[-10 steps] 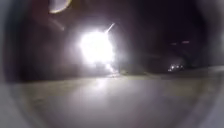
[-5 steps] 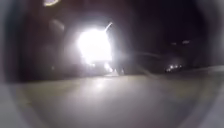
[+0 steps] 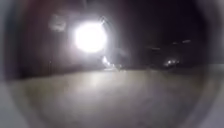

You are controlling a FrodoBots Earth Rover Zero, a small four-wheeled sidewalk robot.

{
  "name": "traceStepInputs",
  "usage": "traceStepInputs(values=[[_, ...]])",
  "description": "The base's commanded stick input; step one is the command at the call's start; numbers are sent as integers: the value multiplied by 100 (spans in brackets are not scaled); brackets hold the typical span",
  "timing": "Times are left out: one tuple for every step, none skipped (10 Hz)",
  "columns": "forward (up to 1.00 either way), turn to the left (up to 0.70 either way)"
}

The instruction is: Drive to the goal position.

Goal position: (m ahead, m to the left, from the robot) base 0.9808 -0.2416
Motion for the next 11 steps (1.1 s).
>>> traceStepInputs(values=[[100, 0], [100, 0], [100, 0], [100, 0], [100, 0], [100, 0], [100, 0], [100, 0], [100, 0], [100, 0], [100, 0]])
